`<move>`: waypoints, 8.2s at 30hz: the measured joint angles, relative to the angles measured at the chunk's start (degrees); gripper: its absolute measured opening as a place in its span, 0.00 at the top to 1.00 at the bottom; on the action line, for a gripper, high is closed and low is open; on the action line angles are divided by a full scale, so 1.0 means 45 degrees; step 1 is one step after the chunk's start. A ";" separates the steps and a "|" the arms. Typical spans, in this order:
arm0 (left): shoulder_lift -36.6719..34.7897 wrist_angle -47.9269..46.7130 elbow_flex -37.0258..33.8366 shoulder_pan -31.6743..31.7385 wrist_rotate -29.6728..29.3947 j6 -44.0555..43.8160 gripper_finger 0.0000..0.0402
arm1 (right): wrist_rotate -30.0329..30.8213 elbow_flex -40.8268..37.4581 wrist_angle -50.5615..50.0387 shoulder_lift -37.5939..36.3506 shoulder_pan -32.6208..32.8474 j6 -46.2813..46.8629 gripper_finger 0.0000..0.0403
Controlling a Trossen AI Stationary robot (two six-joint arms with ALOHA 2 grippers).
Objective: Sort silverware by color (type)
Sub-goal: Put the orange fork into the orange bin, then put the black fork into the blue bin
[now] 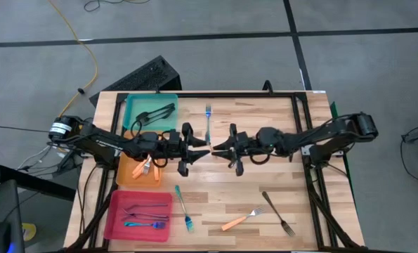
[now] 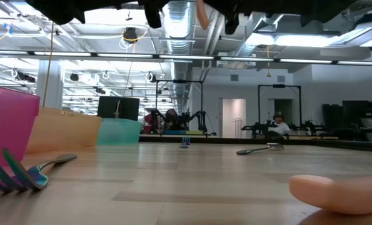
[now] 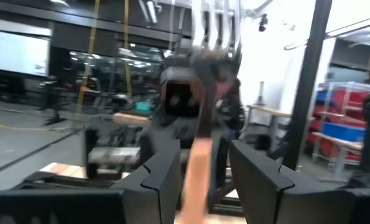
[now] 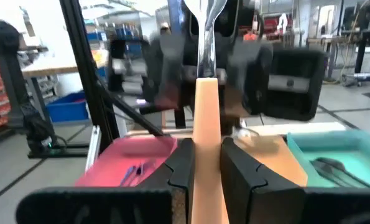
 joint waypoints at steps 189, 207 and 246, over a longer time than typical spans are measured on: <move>-0.4362 -1.4472 0.2103 -0.2414 -0.4467 -0.3198 0.69 | 0.2292 0.0688 -1.5094 0.0431 -0.2797 -0.9988 0.37; -0.3993 -1.3807 0.2098 -0.2409 -0.3924 -0.2971 0.69 | 0.1801 0.0789 -1.5085 0.2408 -0.3580 -1.2104 0.37; -0.3993 -1.1433 0.1505 -0.2710 -0.4097 -0.0143 0.69 | 0.0089 0.1580 -0.8608 -0.0432 -0.4519 -0.5021 0.93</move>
